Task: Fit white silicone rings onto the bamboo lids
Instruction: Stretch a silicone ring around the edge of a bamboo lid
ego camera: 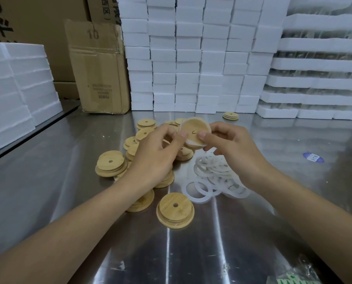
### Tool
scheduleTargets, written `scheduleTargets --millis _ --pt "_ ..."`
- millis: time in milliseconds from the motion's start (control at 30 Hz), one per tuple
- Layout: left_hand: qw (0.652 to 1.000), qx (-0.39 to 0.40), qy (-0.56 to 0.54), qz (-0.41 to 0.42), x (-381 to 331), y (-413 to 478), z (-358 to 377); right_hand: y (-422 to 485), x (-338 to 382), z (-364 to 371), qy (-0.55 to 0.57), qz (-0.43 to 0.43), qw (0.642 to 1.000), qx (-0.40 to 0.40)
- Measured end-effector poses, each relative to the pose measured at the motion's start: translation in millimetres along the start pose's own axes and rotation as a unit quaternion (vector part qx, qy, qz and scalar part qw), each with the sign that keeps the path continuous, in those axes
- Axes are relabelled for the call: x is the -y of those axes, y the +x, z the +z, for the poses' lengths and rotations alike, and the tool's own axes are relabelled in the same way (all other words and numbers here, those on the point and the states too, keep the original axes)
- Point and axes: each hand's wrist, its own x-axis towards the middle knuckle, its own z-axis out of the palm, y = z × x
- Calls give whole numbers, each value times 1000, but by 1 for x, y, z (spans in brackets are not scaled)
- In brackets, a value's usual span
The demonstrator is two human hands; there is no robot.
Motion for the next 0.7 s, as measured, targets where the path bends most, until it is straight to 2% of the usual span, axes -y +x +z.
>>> scheduleTargets --millis 167,333,467,600,700 --pt "998 43 15 32 2 -2 0 -2 2 0 -22 38 998 40" --pt "994 95 37 48 0 -3 1 -6 3 6 -46 6 997 62" --pt "988 136 32 59 0 -4 1 -4 5 2 -31 16 998 53" --pt "984 158 34 73 -2 -5 0 -1 7 -2 10 63 996 55" --pt "984 165 20 66 -7 -3 -2 0 9 -1 37 67 997 26"
